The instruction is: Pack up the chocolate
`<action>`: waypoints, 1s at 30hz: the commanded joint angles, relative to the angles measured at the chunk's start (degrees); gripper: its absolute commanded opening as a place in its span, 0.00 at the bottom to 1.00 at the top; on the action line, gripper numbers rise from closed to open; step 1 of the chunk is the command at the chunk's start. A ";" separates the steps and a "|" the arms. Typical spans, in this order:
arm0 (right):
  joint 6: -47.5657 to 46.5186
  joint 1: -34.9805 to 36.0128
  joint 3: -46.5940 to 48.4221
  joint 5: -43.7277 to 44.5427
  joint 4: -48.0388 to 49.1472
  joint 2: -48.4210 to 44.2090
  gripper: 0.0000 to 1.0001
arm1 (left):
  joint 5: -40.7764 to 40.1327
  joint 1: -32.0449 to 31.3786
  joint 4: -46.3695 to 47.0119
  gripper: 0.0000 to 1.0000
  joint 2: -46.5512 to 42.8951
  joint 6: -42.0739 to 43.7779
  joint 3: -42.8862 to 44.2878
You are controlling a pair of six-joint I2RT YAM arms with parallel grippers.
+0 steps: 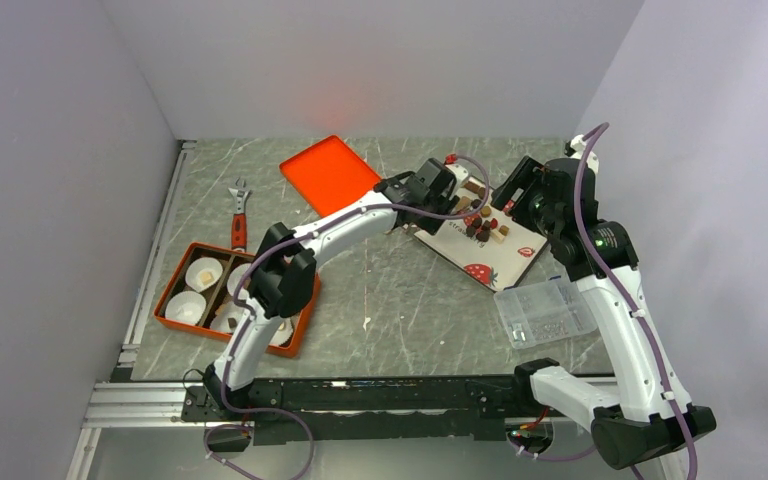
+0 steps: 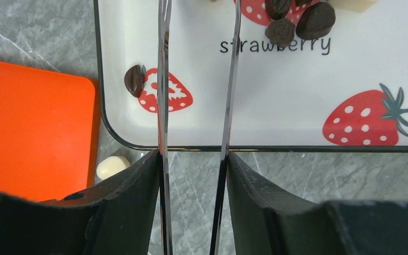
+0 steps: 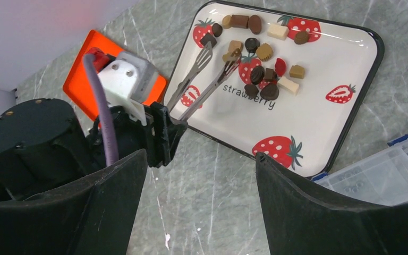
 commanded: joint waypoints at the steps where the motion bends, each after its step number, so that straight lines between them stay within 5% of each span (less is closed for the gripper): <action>1: -1.11 0.04 0.68 -0.95 1.76 -0.63 0.77 | -0.24 -0.59 2.40 0.51 0.40 1.98 1.15; 30: -0.98 0.02 0.07 -2.49 2.25 -0.49 0.79 | -1.40 -0.69 0.33 0.40 0.92 3.61 1.53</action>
